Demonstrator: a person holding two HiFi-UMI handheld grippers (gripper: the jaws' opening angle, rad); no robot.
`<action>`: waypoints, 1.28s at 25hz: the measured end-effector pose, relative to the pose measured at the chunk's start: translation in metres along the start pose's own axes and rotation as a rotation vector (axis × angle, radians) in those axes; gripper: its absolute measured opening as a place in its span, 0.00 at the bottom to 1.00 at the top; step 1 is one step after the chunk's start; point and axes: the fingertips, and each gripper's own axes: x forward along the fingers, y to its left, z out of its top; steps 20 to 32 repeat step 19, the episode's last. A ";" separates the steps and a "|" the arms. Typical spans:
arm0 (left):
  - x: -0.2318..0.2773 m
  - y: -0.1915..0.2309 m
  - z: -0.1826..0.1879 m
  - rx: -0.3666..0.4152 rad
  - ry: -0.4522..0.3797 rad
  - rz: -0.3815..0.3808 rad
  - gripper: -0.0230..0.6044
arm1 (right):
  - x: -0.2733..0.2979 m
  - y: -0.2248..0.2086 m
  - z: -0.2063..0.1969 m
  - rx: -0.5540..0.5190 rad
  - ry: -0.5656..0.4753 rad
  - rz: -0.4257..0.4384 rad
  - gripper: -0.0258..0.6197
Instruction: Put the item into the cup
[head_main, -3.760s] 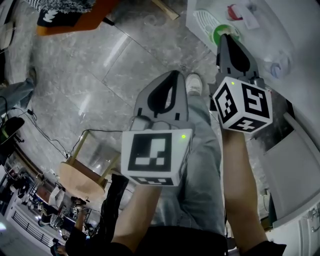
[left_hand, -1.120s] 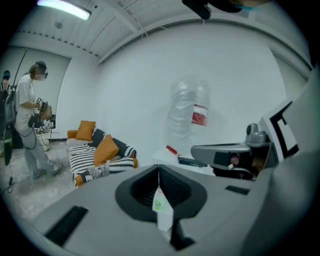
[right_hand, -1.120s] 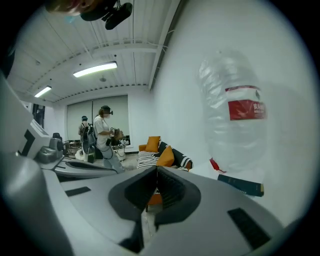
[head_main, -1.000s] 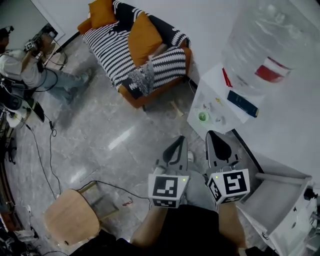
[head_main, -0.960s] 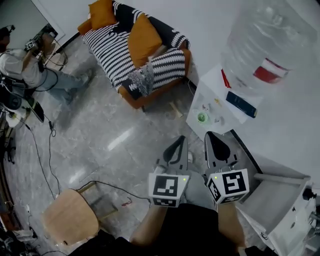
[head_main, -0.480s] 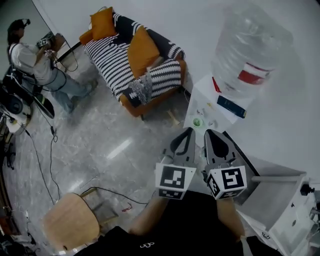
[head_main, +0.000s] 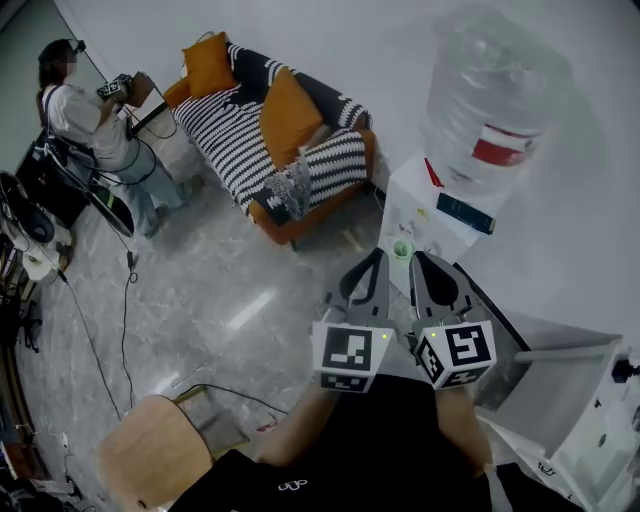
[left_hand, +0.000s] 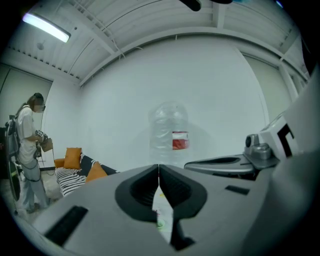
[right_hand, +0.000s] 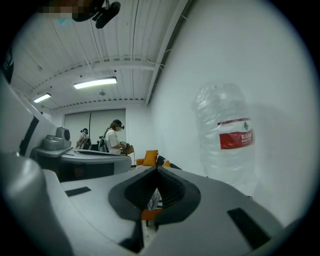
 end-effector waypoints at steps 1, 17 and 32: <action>0.001 0.001 -0.001 -0.001 0.002 0.001 0.06 | 0.001 0.002 0.000 -0.003 0.002 0.003 0.05; 0.006 0.004 -0.011 -0.038 0.005 -0.019 0.06 | 0.008 0.005 0.000 -0.038 0.020 0.013 0.05; 0.006 0.006 -0.011 -0.041 0.006 -0.015 0.06 | 0.008 0.007 0.002 -0.041 0.022 0.017 0.05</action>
